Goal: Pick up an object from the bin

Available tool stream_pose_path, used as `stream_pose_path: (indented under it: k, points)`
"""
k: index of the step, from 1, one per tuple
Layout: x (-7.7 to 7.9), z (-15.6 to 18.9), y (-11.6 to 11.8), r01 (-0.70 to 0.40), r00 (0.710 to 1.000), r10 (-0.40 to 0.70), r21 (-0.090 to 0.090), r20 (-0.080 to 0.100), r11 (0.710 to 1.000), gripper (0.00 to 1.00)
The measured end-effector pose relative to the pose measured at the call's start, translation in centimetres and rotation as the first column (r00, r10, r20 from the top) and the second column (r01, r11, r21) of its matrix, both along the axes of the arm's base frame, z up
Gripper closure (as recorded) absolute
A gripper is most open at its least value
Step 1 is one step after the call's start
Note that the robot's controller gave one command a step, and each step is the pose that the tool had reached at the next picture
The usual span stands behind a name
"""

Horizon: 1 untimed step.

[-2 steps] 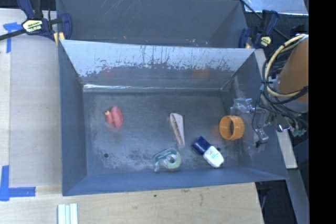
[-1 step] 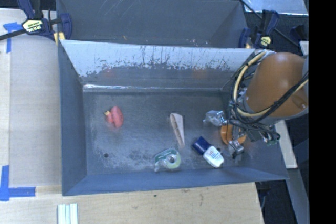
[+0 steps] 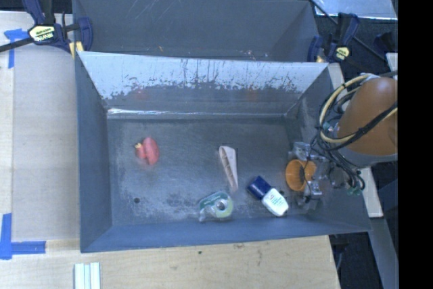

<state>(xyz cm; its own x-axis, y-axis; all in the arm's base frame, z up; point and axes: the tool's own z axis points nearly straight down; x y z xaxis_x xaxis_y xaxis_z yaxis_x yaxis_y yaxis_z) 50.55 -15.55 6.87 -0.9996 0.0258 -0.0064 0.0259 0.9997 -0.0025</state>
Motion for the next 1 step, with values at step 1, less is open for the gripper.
stream_pose_path:
  k: [1]
  points:
    - [-1.75,0.21,7.64,-0.441,0.898,0.441,-0.001,0.001,0.898,1.0]
